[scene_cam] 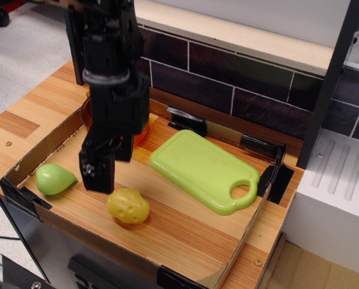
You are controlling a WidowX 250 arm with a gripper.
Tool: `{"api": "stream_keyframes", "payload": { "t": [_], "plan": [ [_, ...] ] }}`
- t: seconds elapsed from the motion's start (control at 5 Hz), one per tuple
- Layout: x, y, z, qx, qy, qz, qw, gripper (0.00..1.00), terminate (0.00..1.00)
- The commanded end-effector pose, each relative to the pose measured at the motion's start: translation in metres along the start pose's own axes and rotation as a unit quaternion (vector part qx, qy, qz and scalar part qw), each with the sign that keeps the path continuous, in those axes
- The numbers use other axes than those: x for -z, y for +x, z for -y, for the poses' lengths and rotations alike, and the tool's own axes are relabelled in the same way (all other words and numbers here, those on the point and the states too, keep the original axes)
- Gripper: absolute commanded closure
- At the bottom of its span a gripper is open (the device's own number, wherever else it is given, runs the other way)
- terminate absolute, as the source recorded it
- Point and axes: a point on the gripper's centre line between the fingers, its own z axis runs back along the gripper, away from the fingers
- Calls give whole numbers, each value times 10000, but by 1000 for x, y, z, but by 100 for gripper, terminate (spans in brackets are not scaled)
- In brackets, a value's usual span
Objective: Put potato in pot
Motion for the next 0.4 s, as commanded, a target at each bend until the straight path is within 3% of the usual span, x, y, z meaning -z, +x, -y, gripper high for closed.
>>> {"api": "stream_keyframes", "payload": {
  "t": [0.0, 0.2],
  "plan": [
    [15, 9, -10, 9, 302, -20, 9995, 0, 0],
    [29, 17, -5, -35, 296, -69, 9995, 0, 0]
  ]
}}
